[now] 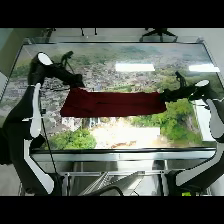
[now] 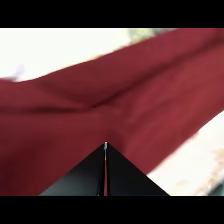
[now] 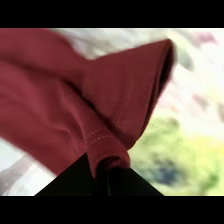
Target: Fold the shirts.
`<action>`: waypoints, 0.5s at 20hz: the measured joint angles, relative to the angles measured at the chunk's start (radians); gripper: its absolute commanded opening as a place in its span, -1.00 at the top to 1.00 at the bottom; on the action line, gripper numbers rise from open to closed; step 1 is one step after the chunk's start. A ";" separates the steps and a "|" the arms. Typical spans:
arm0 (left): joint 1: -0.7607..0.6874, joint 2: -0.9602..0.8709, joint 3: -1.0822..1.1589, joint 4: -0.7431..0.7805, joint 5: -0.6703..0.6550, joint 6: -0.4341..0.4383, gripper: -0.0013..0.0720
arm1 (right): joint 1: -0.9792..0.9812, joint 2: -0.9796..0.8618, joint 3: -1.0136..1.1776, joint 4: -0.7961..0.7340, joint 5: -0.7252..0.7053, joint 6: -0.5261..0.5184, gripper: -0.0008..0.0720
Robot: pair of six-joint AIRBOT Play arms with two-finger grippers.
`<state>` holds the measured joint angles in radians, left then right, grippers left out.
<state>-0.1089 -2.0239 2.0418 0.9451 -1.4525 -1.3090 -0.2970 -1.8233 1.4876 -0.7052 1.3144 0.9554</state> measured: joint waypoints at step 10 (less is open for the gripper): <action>-0.359 -0.208 0.000 -0.175 0.319 -0.032 0.93 | 0.098 0.220 0.143 0.217 0.185 0.048 0.93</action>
<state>-0.4679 -2.2322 2.0418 0.7700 -1.1332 -1.3407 -0.1989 -1.6035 1.6306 -0.4881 1.4990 1.0035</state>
